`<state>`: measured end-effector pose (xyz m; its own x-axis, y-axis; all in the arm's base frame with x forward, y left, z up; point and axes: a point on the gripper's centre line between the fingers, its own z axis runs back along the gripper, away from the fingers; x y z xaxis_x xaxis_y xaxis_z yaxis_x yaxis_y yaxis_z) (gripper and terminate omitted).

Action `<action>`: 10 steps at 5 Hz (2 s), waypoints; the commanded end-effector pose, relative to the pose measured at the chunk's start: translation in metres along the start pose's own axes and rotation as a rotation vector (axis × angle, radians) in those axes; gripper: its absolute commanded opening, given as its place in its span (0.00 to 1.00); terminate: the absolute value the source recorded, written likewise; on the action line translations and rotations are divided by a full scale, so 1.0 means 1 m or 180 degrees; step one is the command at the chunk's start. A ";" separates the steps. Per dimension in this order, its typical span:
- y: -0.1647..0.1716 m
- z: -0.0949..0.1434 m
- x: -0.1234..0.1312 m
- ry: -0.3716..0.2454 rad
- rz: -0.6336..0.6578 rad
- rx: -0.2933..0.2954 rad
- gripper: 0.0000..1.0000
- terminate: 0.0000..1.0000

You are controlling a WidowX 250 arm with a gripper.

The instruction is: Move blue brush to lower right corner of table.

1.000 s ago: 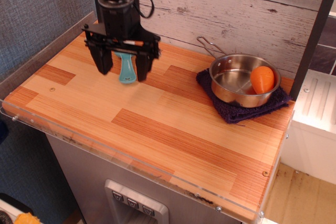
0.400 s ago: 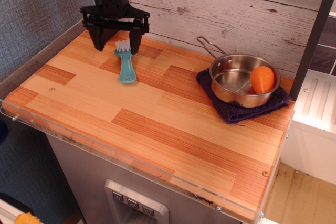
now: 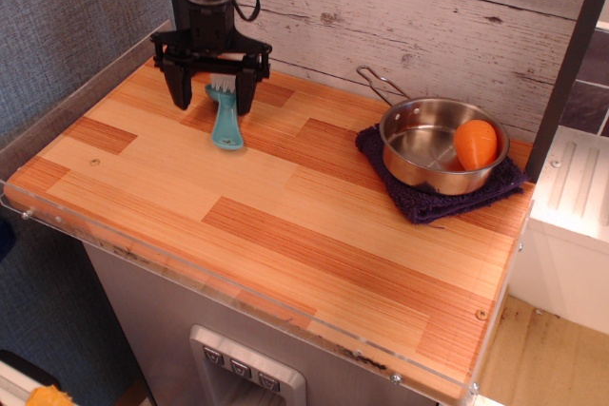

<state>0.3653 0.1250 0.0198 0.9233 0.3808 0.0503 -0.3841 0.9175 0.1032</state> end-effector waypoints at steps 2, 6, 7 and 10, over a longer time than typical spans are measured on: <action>0.019 -0.010 0.015 -0.0107 0.0152 0.0011 0.00 0.00; -0.005 0.088 -0.042 -0.0539 -0.0286 -0.0453 0.00 0.00; -0.030 0.077 -0.080 -0.0483 -0.0741 -0.0418 0.00 0.00; -0.095 0.042 -0.126 -0.0505 -0.1835 -0.0250 0.00 0.00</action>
<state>0.2874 -0.0253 0.0387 0.9724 -0.1934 0.1306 0.1841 0.9796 0.0803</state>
